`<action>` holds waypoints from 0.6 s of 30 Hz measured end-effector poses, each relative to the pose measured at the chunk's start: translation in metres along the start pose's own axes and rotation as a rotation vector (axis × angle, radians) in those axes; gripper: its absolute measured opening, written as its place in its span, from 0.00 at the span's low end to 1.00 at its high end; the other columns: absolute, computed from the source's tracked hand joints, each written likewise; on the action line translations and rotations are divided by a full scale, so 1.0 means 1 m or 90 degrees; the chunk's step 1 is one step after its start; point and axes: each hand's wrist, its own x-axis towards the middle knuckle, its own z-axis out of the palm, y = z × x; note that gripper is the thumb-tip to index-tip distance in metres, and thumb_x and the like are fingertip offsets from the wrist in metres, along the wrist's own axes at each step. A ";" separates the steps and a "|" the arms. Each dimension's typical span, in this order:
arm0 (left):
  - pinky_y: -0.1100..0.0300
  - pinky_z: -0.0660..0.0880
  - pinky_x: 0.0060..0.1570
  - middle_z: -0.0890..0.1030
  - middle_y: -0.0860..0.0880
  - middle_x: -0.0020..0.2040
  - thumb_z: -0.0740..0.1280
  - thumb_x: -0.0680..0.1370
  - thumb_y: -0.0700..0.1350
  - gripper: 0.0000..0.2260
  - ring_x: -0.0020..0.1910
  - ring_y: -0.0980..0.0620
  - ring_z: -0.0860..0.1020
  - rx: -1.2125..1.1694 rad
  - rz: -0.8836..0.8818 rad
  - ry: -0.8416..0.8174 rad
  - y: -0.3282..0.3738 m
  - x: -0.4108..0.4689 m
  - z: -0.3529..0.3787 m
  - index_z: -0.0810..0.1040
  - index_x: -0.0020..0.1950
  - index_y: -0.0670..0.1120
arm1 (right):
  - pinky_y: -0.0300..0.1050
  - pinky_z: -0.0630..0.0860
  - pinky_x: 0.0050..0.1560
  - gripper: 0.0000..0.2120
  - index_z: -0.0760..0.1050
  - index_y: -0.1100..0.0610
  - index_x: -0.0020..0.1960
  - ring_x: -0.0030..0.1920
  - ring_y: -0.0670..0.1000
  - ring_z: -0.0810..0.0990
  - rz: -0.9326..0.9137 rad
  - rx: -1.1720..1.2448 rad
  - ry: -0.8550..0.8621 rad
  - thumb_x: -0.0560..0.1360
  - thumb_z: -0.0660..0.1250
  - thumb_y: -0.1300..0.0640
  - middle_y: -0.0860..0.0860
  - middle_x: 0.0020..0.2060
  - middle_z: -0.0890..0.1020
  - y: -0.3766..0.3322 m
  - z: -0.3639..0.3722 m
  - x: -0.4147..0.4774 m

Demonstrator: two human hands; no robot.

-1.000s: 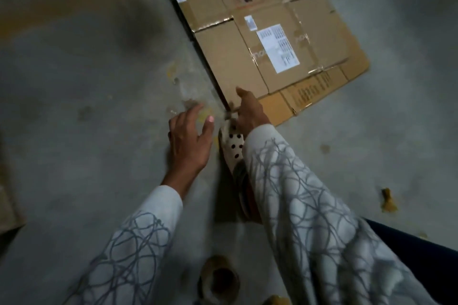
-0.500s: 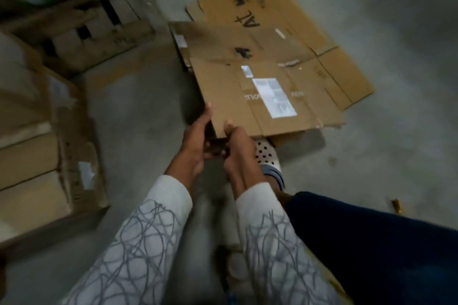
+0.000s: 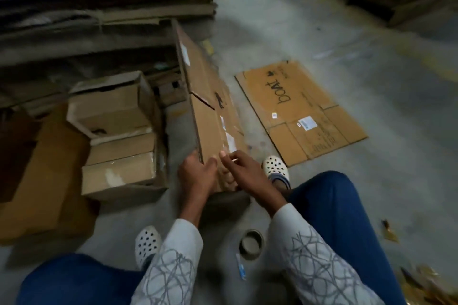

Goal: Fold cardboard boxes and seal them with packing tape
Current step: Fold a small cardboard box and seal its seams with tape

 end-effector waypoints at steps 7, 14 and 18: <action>0.51 0.80 0.39 0.83 0.47 0.38 0.67 0.80 0.49 0.08 0.37 0.45 0.81 0.167 0.158 0.021 -0.044 -0.084 -0.050 0.83 0.57 0.51 | 0.60 0.82 0.55 0.30 0.70 0.40 0.64 0.57 0.48 0.81 -0.101 0.026 0.011 0.72 0.60 0.22 0.44 0.58 0.79 0.007 0.060 -0.054; 0.62 0.68 0.33 0.82 0.50 0.37 0.67 0.81 0.45 0.06 0.35 0.53 0.77 0.180 0.038 -0.030 -0.097 -0.120 -0.065 0.83 0.48 0.50 | 0.61 0.82 0.52 0.28 0.71 0.52 0.66 0.53 0.57 0.84 -0.018 -0.034 -0.042 0.79 0.59 0.31 0.51 0.52 0.82 0.040 0.104 -0.087; 0.60 0.73 0.35 0.82 0.51 0.36 0.67 0.81 0.49 0.07 0.36 0.51 0.79 0.133 0.014 -0.032 -0.103 -0.124 -0.062 0.84 0.48 0.51 | 0.61 0.79 0.60 0.40 0.68 0.48 0.74 0.62 0.55 0.79 0.015 -0.018 -0.026 0.72 0.57 0.22 0.53 0.66 0.79 0.056 0.114 -0.088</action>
